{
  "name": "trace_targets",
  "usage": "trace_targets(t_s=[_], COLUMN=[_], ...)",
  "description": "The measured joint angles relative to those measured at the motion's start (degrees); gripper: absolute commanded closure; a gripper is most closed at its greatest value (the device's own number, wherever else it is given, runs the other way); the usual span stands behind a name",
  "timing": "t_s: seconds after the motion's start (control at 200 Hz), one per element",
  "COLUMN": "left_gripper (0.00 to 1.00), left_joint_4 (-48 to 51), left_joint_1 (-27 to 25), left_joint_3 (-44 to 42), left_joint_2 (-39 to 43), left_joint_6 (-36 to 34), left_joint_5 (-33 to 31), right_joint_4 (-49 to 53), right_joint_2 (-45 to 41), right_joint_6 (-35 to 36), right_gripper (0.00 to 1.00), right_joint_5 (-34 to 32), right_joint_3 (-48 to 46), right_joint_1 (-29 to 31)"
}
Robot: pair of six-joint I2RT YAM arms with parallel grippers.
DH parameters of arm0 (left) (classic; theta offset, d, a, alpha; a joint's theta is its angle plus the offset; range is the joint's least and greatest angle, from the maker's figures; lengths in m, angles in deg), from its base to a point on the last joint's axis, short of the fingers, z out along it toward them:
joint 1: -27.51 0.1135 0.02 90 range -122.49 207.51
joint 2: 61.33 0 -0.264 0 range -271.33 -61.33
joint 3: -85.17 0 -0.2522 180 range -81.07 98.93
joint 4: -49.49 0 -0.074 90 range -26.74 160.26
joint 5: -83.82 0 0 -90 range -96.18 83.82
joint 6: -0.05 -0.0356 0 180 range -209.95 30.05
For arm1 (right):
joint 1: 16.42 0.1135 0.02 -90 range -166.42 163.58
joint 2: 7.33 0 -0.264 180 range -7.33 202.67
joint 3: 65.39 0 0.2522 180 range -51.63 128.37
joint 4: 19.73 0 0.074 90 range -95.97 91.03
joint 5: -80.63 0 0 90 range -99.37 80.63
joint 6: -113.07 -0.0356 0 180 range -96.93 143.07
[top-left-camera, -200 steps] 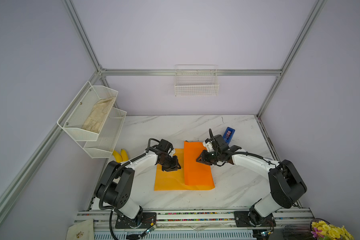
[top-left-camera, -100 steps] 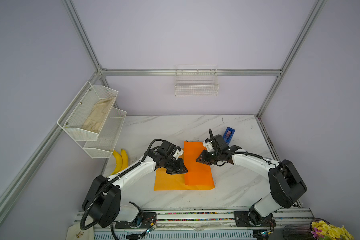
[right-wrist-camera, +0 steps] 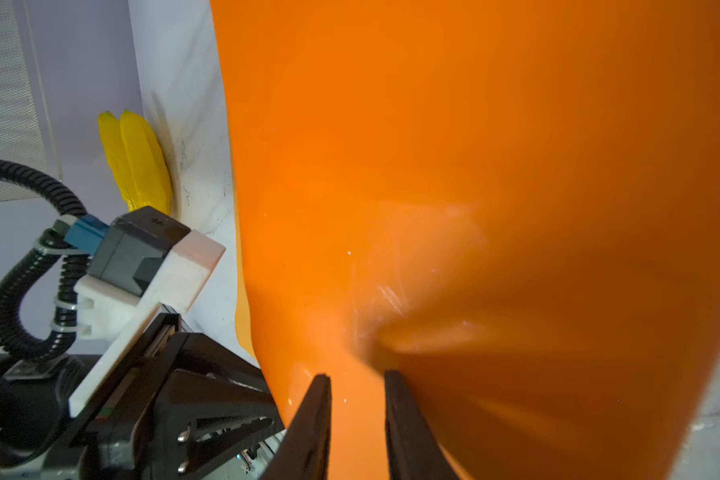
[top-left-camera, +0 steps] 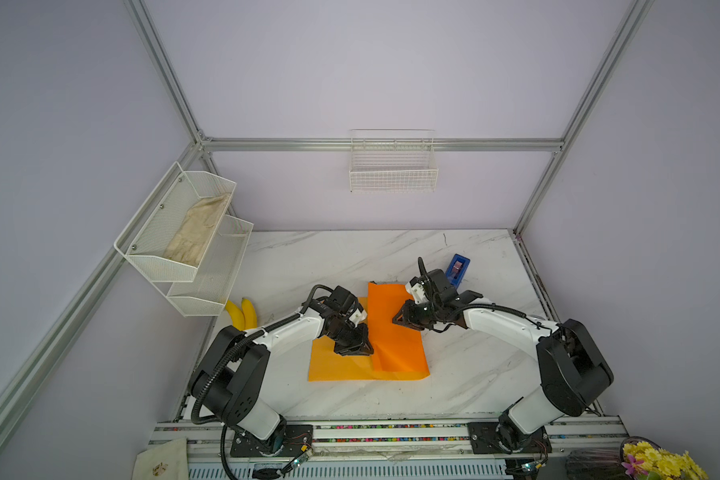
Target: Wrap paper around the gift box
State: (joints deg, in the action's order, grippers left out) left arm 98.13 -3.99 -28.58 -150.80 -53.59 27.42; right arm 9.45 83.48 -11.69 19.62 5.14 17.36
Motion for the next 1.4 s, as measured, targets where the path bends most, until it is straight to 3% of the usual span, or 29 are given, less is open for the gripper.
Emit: trace_targets(t_s=[0.225, 0.57, 0.725, 0.955, 1.225, 1.4], left_gripper=[0.8, 0.51, 0.45, 0.43, 0.42, 0.38], left_joint_4=[1.73, 8.79, 8.94, 6.78, 0.7, -0.87], left_joint_1=[4.59, 20.9, 25.75, 26.16, 26.23, 26.23], left_joint_3=[0.0, 0.04, 0.04, -0.96, -2.01, -2.86], left_joint_2=[1.62, 4.02, 1.33, -1.99, -3.93, -3.56], left_joint_6=[-0.68, -6.23, -7.19, -7.93, -8.09, -8.09], left_joint_5=[-4.59, -19.21, -22.93, -20.26, -5.62, -2.4], right_joint_4=[0.0, -0.02, -0.02, -0.04, -0.46, -0.57], right_joint_2=[0.0, 0.0, 0.0, 0.07, 0.35, 0.39], right_joint_6=[0.04, 0.17, 0.22, 0.57, 0.61, 0.61], right_gripper=[0.73, 0.73, 0.73, 0.73, 0.73, 0.73], right_joint_5=[0.0, 0.04, 0.11, 0.17, 0.55, 0.63], right_joint_3=[0.0, 0.0, 0.0, 0.0, 0.0, 0.0], right_joint_1=[0.0, 0.0, 0.0, 0.0, -0.02, -0.02])
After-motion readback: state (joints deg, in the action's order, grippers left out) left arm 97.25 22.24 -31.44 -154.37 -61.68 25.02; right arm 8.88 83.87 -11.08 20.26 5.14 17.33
